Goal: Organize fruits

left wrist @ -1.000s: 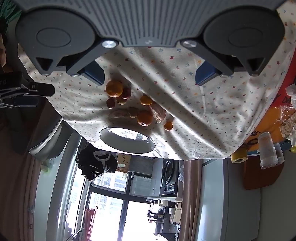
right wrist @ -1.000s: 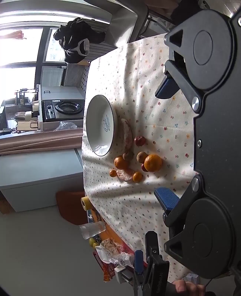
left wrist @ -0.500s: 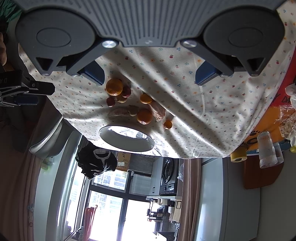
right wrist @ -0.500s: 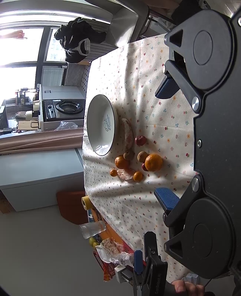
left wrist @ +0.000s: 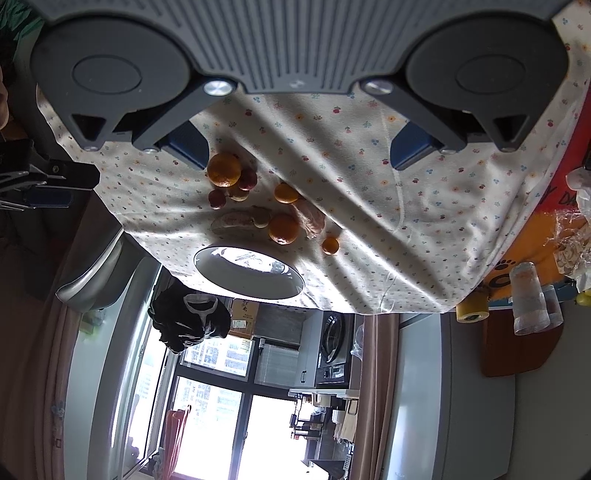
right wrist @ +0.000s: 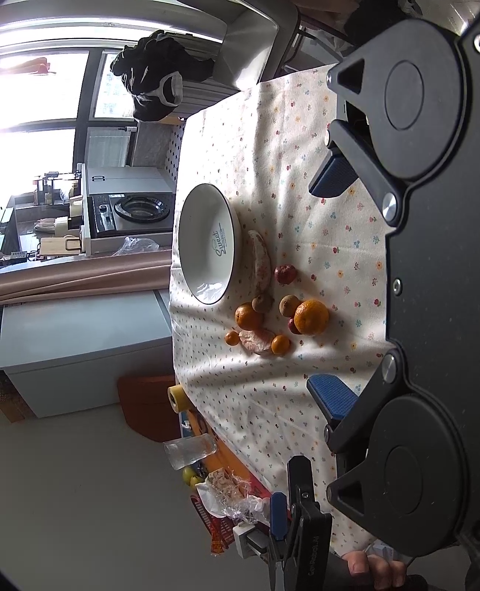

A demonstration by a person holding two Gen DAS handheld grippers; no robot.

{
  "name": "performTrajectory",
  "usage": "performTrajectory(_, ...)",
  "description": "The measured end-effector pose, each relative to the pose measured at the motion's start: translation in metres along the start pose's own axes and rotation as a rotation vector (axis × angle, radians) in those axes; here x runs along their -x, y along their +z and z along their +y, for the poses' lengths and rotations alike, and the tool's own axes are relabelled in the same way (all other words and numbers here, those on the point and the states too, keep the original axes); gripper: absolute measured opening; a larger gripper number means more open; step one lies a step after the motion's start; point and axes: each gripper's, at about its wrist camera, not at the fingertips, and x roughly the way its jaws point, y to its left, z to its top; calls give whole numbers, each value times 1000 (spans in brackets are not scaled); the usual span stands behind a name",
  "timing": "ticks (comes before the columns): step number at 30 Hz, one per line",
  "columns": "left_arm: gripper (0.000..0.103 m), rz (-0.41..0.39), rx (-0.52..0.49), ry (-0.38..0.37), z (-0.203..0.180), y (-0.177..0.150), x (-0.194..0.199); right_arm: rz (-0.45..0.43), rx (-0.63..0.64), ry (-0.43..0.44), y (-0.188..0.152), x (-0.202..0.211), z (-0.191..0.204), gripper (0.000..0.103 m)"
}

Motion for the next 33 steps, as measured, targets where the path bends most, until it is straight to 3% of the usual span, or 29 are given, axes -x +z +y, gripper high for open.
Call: performTrajectory(33, 103, -1, 0, -13, 0, -1, -4, 19, -6, 27, -3, -7, -4, 103)
